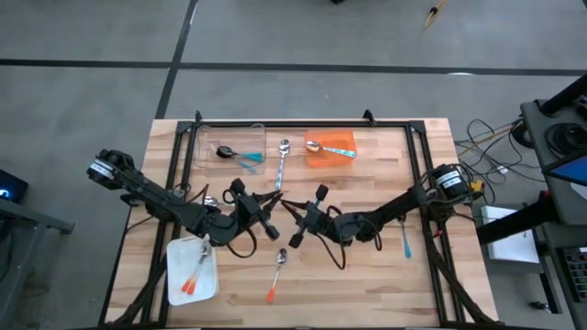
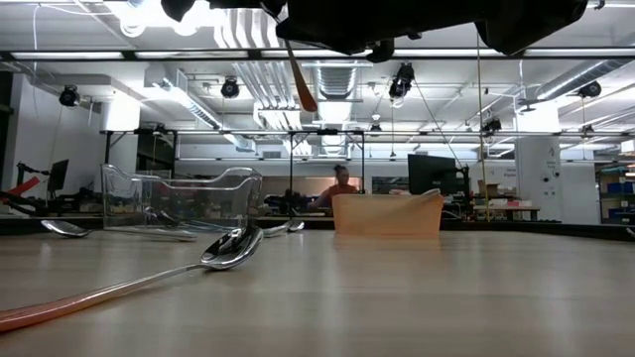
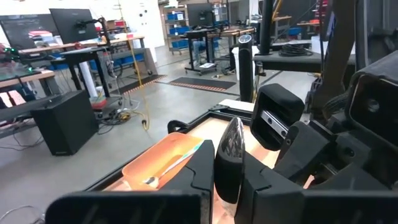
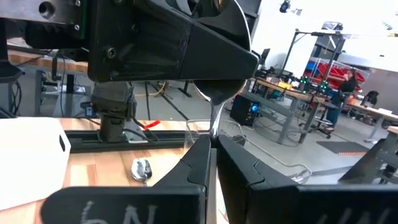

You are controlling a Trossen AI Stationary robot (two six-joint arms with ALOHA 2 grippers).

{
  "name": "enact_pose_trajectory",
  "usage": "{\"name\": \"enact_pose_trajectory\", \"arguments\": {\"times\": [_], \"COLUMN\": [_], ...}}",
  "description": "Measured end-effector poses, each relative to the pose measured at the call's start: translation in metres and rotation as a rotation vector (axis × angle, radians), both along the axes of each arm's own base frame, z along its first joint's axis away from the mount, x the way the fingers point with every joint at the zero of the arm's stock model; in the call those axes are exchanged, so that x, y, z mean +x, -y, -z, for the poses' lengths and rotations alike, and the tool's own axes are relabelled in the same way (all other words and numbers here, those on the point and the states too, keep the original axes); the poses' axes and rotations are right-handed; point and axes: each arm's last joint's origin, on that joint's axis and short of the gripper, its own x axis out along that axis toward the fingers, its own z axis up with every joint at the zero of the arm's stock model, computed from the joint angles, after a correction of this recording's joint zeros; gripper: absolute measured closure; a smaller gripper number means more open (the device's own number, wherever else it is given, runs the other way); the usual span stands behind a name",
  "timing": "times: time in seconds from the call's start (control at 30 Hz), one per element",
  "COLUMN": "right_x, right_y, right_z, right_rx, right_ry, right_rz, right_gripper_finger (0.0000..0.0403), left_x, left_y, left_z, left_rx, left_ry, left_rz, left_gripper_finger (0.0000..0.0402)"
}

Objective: Sort silverware by color (type)
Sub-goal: Put the orange spoon into the white bin

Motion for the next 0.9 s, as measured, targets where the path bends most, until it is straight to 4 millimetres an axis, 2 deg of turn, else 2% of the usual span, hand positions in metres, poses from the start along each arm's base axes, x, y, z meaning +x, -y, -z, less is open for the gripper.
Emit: {"name": "enact_pose_trajectory", "arguments": {"times": [0.37,0.53,0.9], "right_x": [0.011,0.015,0.024], "right_y": [0.006,0.007,0.004], "right_z": [-0.016,-0.019,-0.022], "right_rx": [-0.065,-0.105,-0.132], "right_ry": [-0.003,-0.052,-0.186], "right_rz": [0.043,0.053,0.067], "right_gripper_finger": [0.039,0.039,0.0389], "left_x": [-0.004,-0.007,-0.008], "left_y": [-0.004,-0.007,-0.01], "left_z": [-0.008,-0.013,-0.01], "left_rx": [0.037,0.063,0.072], "left_ry": [-0.003,-0.02,-0.051], "left_rz": [-0.075,-0.079,-0.098], "left_gripper_finger": [0.0398,0.0398,0.0398]}}
